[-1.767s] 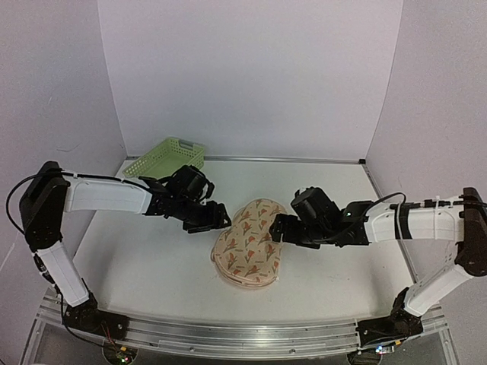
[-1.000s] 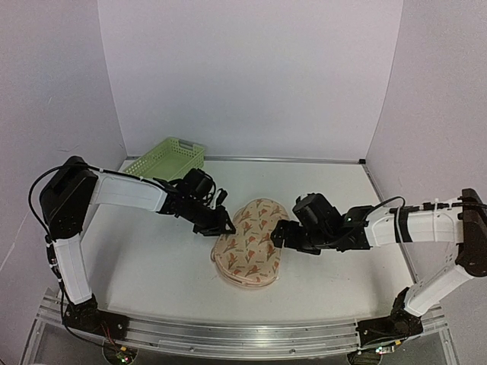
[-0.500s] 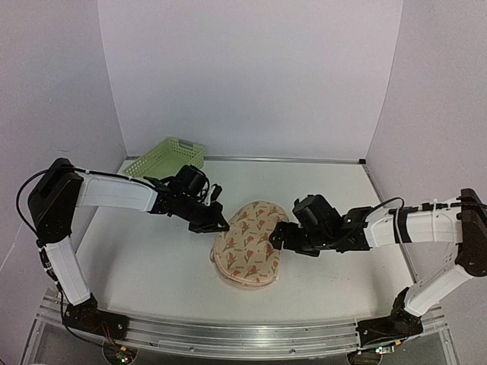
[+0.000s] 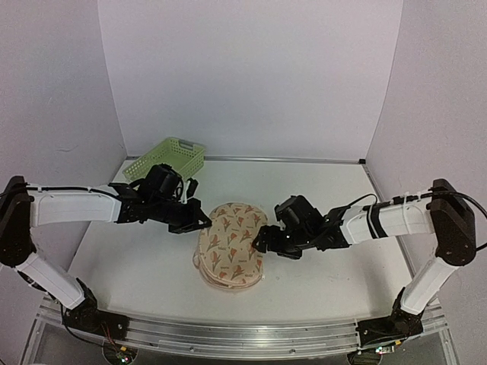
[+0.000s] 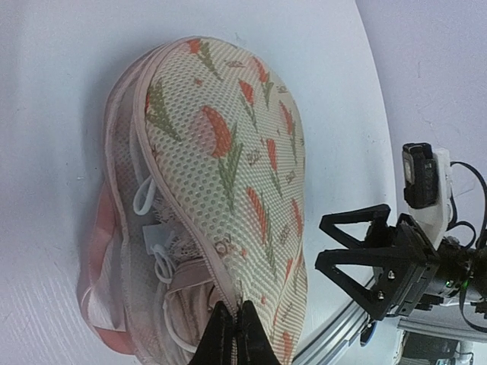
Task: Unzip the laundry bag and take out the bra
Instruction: Open the laundry bag at the center of the board.
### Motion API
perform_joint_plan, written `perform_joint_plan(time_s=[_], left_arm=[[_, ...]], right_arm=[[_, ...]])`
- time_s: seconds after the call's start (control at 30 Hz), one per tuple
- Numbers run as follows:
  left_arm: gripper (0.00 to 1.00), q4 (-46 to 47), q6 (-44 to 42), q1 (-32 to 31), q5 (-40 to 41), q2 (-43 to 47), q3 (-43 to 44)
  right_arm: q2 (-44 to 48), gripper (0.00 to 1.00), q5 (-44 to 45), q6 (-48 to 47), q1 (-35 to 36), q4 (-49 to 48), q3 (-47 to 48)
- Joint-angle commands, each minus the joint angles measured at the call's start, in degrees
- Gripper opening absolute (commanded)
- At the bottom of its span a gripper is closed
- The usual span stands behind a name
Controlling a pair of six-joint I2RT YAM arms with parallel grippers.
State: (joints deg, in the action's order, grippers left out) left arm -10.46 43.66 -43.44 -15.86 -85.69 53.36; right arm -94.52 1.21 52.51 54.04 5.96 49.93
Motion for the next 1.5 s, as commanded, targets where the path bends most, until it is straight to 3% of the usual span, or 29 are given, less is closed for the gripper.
perform_joint_plan(time_s=[0.0,0.2,0.47,0.67,0.9,1.47], left_arm=[[0.00,1.90,2.60,0.20,2.46,7.42,-1.53],[0.00,0.97,3.54,0.12,2.13,10.71,-0.09],[0.00,0.38,3.76,-2.12,1.89,6.86,6.29],[0.00,-3.11,2.81,-5.48,5.20,0.63,14.65],[0.13,-5.36,2.35,-8.92,5.08,-8.87,24.38],[0.14,-5.45,2.80,-14.21,-0.60,-29.35,42.95]], right_arm=[[-1.09,0.80,-3.40,-0.61,0.35,-4.15,5.04],[2.34,0.80,-1.23,-1.81,0.35,-3.42,5.14],[13.38,0.82,8.74,-4.24,0.32,0.65,1.44],[21.35,0.84,13.89,-5.80,0.34,2.65,-2.23],[28.73,0.88,17.75,-6.46,0.34,4.85,-5.95],[43.86,0.89,24.43,-5.77,0.31,9.63,-12.85]])
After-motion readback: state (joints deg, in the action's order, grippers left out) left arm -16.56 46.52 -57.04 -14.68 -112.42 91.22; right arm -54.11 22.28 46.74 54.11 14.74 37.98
